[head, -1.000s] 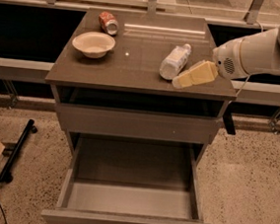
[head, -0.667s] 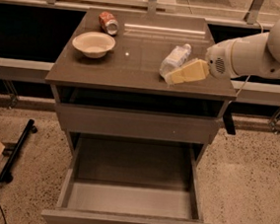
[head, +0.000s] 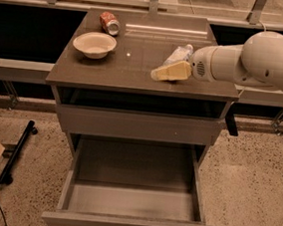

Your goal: Place blue plastic bottle into middle drawer

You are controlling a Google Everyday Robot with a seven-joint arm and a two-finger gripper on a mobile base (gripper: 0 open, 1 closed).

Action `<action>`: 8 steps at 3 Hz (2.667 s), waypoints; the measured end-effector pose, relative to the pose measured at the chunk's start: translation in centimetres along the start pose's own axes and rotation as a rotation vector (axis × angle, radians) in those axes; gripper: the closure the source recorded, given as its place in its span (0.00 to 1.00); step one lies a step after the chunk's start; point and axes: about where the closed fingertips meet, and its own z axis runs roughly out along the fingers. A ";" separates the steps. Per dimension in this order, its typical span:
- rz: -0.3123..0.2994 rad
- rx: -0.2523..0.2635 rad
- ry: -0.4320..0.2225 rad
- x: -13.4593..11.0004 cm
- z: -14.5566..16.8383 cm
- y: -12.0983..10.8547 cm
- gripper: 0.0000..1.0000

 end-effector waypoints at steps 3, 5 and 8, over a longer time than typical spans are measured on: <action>0.115 0.093 -0.079 0.2 5.3 -3.3 0.00; 0.181 0.147 -0.073 0.6 8.1 -5.4 0.00; 0.174 0.180 -0.128 -1.1 6.8 -5.7 0.73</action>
Offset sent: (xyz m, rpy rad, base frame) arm 0.0596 0.0038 -0.0286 0.1125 -0.0251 -0.1524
